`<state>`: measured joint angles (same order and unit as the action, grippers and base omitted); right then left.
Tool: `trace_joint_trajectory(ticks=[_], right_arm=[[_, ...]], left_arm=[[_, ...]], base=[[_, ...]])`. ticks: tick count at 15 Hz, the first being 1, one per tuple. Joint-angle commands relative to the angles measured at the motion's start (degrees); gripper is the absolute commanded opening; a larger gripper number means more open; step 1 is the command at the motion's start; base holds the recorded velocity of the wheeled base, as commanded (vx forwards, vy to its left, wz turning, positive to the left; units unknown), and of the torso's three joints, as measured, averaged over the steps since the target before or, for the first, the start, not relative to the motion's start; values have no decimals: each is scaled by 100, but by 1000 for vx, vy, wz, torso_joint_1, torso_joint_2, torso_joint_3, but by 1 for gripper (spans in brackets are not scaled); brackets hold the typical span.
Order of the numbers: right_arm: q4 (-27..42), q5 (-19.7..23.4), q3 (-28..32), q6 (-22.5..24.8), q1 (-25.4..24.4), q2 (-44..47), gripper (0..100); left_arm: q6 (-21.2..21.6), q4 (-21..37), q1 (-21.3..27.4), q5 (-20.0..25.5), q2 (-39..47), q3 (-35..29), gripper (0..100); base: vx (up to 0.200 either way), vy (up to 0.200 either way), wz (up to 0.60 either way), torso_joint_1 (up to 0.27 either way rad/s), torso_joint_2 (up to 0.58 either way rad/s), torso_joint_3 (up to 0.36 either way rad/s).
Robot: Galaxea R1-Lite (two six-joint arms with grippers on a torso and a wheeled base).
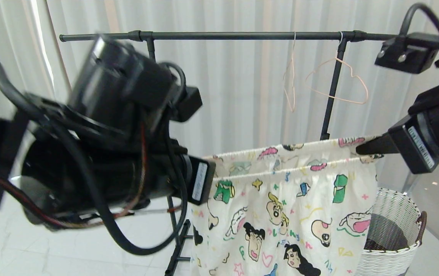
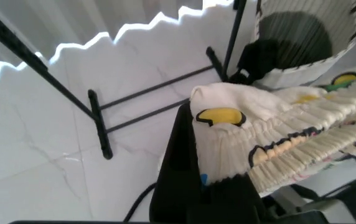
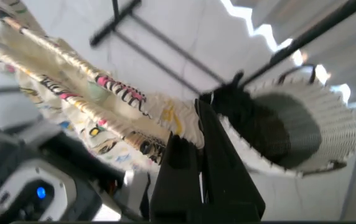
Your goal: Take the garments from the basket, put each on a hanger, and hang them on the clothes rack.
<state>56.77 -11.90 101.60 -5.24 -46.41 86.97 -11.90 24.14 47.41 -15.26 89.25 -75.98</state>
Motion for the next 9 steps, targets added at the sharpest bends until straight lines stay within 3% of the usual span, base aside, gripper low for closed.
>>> trace_joint_trajectory(ticks=[1,3,7,9], right_arm=[[62,3,871,94,35,66,0],[124,3,1082,348,35,136,0],[414,30,1082,392,9,-101,0],[1020,557,976,384,-378,-628,0]], left_arm=[[214,1480,-100,111,-109,-1920,0],[276,1594,-30,111,-127,-2061,0],[478,1585,146,32,-118,-1964,0],[786,961,146,146,93,-1982,0]], base=[[0,0,0,0,0,0],[0,0,0,0,0,0],[0,0,0,0,0,0],[0,0,0,0,0,0]])
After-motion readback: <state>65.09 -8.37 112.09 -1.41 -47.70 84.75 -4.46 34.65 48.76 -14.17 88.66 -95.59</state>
